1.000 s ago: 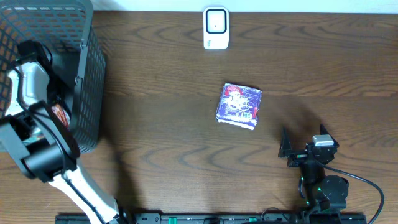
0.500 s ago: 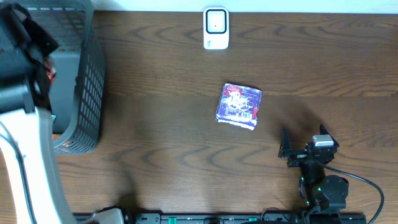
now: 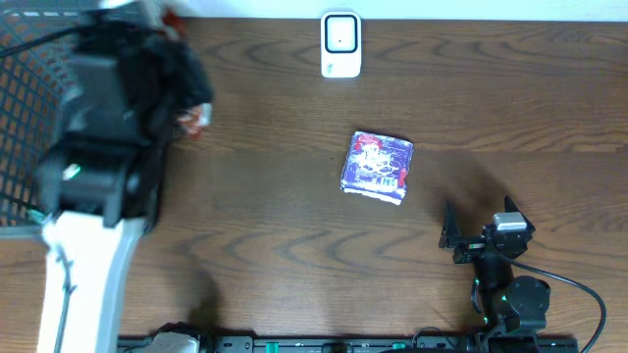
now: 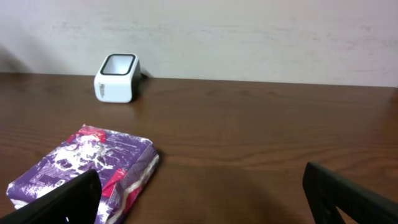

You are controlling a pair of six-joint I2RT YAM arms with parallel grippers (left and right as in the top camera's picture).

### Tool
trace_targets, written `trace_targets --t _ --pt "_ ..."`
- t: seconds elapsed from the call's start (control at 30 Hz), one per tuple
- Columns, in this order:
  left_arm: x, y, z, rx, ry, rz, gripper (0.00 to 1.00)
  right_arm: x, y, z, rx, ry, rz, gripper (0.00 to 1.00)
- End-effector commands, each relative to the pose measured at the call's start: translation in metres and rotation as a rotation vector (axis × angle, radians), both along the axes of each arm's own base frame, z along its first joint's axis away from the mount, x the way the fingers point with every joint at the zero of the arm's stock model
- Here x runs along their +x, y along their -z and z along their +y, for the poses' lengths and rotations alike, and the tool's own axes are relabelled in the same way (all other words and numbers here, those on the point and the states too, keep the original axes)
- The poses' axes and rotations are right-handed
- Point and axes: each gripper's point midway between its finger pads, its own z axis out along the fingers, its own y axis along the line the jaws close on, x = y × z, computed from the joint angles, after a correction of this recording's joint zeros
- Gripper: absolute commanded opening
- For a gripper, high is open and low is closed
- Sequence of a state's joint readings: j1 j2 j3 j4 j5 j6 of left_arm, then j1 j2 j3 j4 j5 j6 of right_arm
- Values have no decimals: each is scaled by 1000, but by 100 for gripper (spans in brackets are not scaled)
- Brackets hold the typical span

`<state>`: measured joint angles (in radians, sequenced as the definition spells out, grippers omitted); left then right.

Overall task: Scan the item barcode
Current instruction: 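Grasp the red snack bar in the basket with the left gripper, then place the red snack bar left of the purple bag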

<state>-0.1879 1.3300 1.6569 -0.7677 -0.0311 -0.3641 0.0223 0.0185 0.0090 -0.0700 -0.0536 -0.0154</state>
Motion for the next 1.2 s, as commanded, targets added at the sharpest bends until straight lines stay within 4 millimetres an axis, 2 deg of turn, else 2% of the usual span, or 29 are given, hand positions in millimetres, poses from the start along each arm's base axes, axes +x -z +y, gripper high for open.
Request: trace_targets --t 0.0,0.23,0.33,0.4,0.5,0.57,0.63,0.67,0.7,0.77,0.8,0.87,0.9,1.0,1.07,1.13,1.17 --pt "20 84 -37 19 63 239 7 0 1 -1 3 1 1 99" --pt "37 213 -97 77 134 562 7 0 1 -1 3 1 1 99" --pt "39 256 -118 100 153 638 7 0 1 -1 3 1 1 99" --pt "38 285 -133 58 98 693 7 0 1 -1 3 1 1 99" --pt "36 306 -156 12 117 727 7 0 1 -1 3 1 0 99" --pt "34 312 -170 -12 156 737 8 0 1 -1 3 1 0 99" --pt "32 314 -179 -24 180 740 17 0 1 -1 3 1 0 99" --pt "31 314 -182 -23 187 738 17 0 1 -1 3 1 1 99" --pt "30 313 -184 -22 191 736 27 0 1 -1 3 1 0 99" --pt "30 313 -186 -22 196 733 32 0 1 -1 3 1 1 99" --pt "31 311 -187 -21 201 728 34 0 1 -1 3 1 1 99" --pt "35 301 -187 -18 224 704 48 0 1 -1 3 1 1 99" --pt "38 293 -187 -22 237 686 52 0 1 -1 3 1 1 99" --pt "53 253 -182 -32 280 590 54 0 1 -1 3 1 1 99" --pt "65 213 -169 -42 282 493 57 0 1 -1 3 1 1 99" --pt "75 173 -146 -60 231 401 57 0 1 -1 3 1 0 99" --pt "80 149 -126 -66 192 344 58 0 1 -1 3 1 1 99"
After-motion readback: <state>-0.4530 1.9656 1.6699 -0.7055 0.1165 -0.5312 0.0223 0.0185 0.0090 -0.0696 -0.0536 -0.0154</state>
